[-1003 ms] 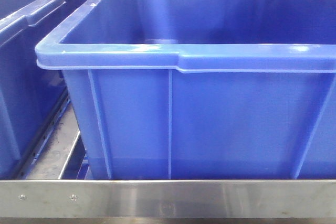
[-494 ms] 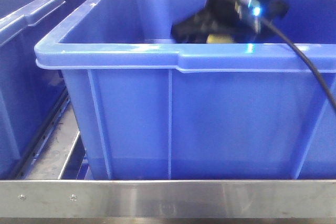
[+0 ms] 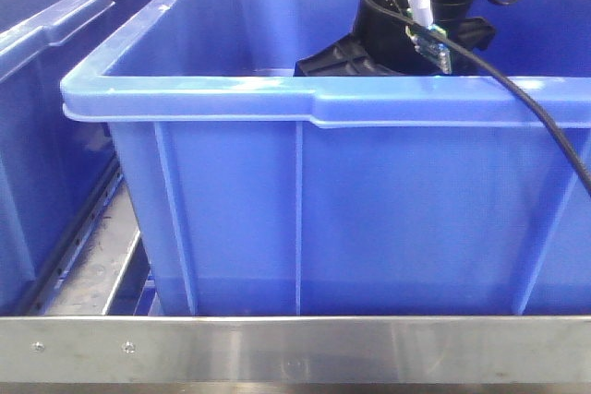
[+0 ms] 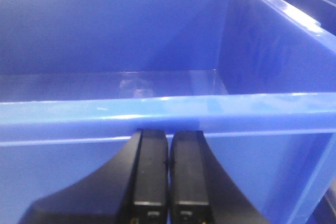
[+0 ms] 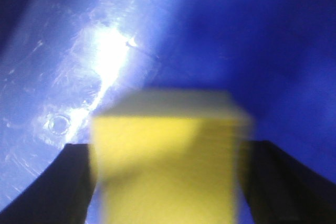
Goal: Place yellow foam block on left shelf second layer
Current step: 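Lower the right gripper with the cube into the blue bin, then open the right gripper to release the cube and raise it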
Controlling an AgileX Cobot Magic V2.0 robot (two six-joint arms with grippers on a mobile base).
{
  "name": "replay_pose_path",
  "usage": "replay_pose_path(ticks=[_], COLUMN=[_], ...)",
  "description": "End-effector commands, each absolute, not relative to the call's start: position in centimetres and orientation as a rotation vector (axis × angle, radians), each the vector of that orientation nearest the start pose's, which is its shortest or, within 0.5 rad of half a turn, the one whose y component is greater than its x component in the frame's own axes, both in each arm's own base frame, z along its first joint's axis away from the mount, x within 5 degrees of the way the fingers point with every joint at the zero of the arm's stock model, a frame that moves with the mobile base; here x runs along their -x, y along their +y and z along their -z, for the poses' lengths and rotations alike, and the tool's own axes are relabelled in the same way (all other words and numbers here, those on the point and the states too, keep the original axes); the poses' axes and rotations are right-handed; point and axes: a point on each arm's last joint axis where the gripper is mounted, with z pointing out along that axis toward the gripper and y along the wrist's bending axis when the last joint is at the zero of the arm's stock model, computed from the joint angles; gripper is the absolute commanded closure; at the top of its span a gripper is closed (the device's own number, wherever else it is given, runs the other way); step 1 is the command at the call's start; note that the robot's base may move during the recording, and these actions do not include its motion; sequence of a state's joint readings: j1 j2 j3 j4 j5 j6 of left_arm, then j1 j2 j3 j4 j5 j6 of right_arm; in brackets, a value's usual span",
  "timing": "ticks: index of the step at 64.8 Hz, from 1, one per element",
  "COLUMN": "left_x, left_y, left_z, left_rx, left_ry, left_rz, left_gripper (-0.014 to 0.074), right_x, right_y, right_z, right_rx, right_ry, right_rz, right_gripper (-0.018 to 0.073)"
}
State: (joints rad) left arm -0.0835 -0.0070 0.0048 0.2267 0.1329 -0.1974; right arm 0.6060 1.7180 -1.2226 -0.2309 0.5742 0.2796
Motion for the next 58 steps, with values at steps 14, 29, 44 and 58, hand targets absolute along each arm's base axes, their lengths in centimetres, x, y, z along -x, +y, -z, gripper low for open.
replay_pose_path(ticks=[14, 29, 44, 58], left_x=[-5.6, -5.6, -5.6, -5.6], left_y=[-0.4, -0.4, -0.4, -0.4], left_z=[-20.0, -20.0, -20.0, -20.0], left_rx=[-0.077, -0.077, -0.077, -0.077], left_ry=[1.536, 1.536, 1.536, 1.536], left_rz=[0.045, 0.045, 0.045, 0.045], left_gripper=[0.0460, 0.0460, 0.0460, 0.0460], right_x=[-30.6, -26.9, -22.0, -18.0], right_y=[19.8, 18.2, 15.3, 12.9], right_z=[-29.1, -32.7, -33.3, -32.9], right_rx=[0.585, 0.573, 0.557, 0.540], right_ry=[2.286, 2.123, 1.912, 1.761], right_rz=[-0.174, -0.261, -0.375, -0.447], right_gripper=[-0.0065, -0.0062, 0.0174, 0.0515])
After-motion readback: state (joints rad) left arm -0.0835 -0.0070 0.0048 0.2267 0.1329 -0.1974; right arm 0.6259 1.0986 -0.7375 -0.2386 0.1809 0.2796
